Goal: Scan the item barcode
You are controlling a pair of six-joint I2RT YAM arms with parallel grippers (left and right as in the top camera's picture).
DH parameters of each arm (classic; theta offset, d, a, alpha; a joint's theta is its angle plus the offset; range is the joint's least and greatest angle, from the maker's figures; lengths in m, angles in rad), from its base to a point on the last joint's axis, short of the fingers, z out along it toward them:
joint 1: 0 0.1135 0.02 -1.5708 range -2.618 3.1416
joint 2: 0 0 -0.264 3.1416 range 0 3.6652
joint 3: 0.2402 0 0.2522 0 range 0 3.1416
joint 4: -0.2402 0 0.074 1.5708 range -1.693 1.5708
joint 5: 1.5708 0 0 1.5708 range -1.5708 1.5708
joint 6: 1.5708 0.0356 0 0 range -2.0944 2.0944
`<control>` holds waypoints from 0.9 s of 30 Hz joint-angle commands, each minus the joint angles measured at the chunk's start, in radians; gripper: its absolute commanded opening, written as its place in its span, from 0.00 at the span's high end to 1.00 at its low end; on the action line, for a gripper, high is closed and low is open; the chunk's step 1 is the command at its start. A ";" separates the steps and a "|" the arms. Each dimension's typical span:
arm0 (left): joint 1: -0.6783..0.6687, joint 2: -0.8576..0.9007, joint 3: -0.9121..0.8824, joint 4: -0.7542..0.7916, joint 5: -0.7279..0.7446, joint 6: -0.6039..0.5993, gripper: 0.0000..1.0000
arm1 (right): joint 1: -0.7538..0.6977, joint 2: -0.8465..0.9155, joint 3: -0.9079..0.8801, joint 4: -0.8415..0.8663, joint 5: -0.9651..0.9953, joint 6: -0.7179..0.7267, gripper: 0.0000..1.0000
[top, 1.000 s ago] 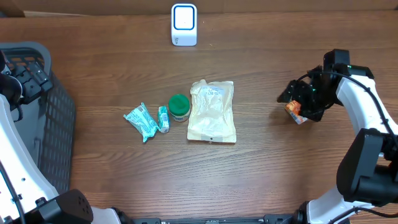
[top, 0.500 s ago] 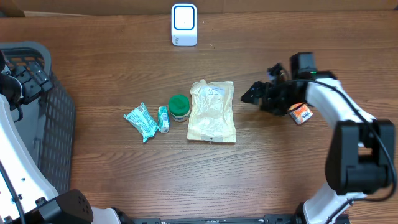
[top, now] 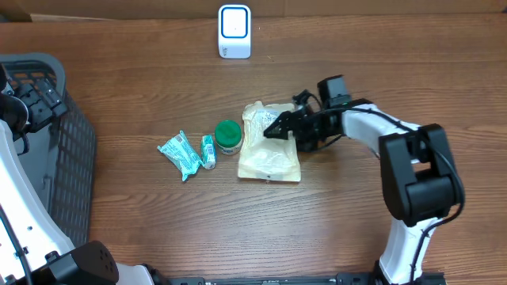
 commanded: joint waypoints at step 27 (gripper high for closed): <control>0.000 0.003 0.007 0.001 0.003 -0.007 0.00 | 0.019 -0.216 0.068 -0.175 0.360 0.046 0.96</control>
